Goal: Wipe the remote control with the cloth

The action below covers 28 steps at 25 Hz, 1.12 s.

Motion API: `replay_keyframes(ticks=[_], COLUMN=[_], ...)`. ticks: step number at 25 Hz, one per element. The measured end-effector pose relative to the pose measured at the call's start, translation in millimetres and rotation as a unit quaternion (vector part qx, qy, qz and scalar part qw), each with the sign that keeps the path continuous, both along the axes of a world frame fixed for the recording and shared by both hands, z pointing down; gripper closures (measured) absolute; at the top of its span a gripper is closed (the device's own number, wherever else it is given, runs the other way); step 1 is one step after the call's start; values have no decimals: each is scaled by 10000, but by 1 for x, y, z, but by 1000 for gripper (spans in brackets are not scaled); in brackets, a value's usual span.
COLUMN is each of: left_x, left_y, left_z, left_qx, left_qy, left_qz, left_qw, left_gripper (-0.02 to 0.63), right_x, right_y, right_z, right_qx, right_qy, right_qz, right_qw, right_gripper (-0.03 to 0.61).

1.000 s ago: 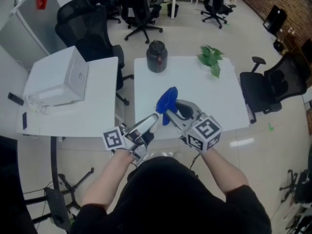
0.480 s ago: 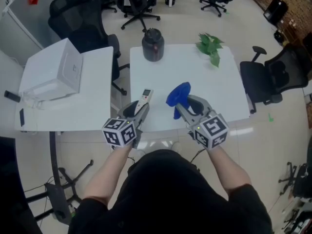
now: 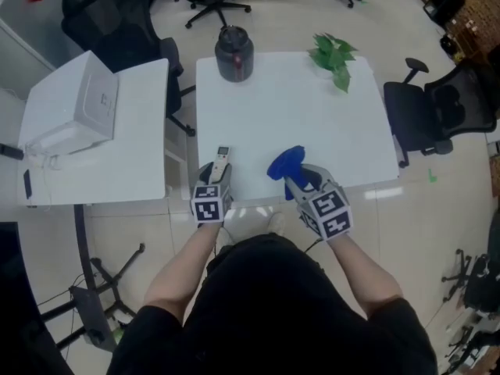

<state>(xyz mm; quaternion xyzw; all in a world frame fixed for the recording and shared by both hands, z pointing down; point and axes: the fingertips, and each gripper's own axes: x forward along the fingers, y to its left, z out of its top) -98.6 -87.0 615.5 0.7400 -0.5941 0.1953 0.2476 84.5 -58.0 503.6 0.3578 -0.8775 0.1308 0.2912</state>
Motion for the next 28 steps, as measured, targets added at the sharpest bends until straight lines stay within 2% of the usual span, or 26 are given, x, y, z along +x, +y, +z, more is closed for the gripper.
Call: replay_keyframes(ticks=[5,12,19,28], left_x=[6,8,7,9], left_y=[1,7,10,16], left_z=[45,84,94,91], left_qx=[-359,-690,-749,-806], left_qy=[-134,-289,-578,-626], left_qz=[-301,-667,-769,-630], left_qw=[9988,9950,9925,9928], left_gripper=[408,408,405,381], right_x=[12,18,16,8], right_y=[5,2,2,-4], right_z=[33,57,75,89], right_qx=[-418,-612,-831,-909], right_qy=[172,305,393,489], right_qz=[-124,-287,-400,-409], right_qw=[9989,9972,9950,9938], right_gripper=[459,459,459,459])
